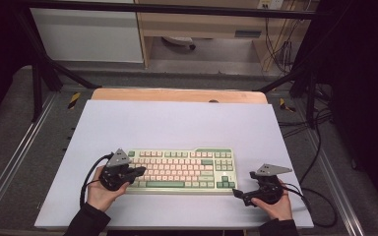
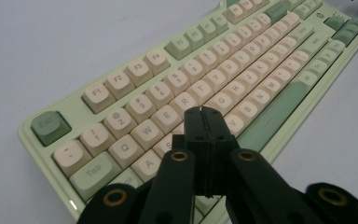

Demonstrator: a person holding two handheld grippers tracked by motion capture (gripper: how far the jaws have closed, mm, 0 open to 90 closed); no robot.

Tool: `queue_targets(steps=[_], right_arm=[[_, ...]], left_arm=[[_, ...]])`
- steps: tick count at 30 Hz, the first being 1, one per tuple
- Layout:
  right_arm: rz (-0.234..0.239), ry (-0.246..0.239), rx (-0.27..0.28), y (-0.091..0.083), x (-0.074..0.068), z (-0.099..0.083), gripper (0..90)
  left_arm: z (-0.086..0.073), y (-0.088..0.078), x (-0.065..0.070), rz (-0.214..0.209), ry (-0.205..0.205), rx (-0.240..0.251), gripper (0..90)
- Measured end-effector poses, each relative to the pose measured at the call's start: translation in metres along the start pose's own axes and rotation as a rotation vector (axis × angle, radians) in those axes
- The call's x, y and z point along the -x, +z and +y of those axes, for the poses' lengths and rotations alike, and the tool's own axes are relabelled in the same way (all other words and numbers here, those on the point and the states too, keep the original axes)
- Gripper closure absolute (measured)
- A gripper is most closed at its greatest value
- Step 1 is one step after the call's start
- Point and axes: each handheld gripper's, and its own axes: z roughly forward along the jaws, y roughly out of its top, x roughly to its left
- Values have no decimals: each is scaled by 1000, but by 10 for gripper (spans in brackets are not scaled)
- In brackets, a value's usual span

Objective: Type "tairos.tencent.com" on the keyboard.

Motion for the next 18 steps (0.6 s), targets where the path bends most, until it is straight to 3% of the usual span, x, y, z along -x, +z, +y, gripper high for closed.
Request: queue_targets(steps=[18], right_arm=[[0,-5,-3,0,0,0,10]], left_arm=[[22,31,10,-15,15,-11,900]])
